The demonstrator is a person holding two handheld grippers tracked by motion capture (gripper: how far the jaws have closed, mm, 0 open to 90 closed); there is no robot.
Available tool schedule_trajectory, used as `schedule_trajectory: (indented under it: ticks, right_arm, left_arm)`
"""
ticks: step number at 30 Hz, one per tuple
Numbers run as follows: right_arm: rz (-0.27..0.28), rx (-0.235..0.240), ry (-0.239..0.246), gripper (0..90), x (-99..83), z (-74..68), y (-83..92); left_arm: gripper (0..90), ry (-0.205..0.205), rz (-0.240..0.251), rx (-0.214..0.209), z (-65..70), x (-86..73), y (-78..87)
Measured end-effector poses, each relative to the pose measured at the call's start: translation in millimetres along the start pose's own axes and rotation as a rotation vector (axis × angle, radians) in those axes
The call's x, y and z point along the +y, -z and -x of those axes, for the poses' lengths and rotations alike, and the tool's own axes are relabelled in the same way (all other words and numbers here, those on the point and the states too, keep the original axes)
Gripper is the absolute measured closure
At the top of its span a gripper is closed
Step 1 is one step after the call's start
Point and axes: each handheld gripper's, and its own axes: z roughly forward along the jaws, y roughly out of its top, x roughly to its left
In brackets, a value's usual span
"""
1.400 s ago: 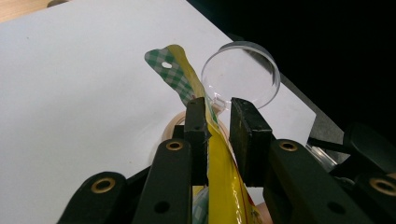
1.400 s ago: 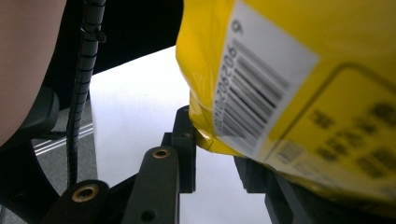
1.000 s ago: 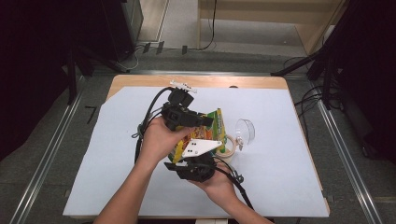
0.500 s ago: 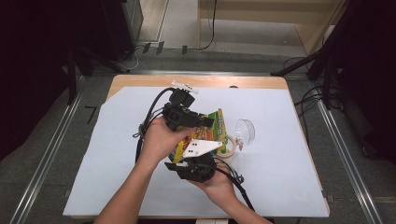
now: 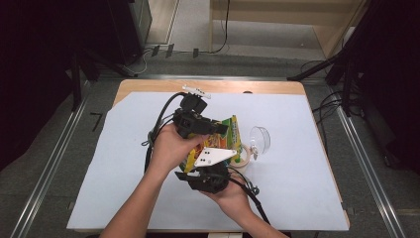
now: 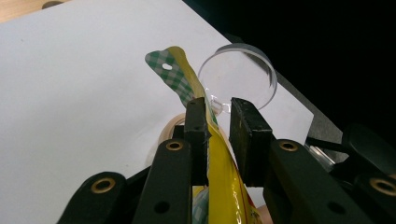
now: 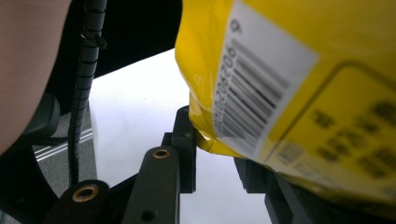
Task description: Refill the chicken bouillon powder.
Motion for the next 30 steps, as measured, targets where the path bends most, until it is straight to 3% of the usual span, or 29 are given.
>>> schedule_trajectory:
  ticks: [7,30]
  right_arm:
    - [0.008,0.001,-0.005,72.9,2.0,-1.8,1.7]
    - [0.01,-0.016,-0.033,72.9,-4.8,1.6,1.9]
  left_arm:
    - [77.3,-0.007,0.009,0.0,3.2,1.4,2.1]
    - [78.1,-0.019,-0.029,0.002,5.0,2.8,-9.2]
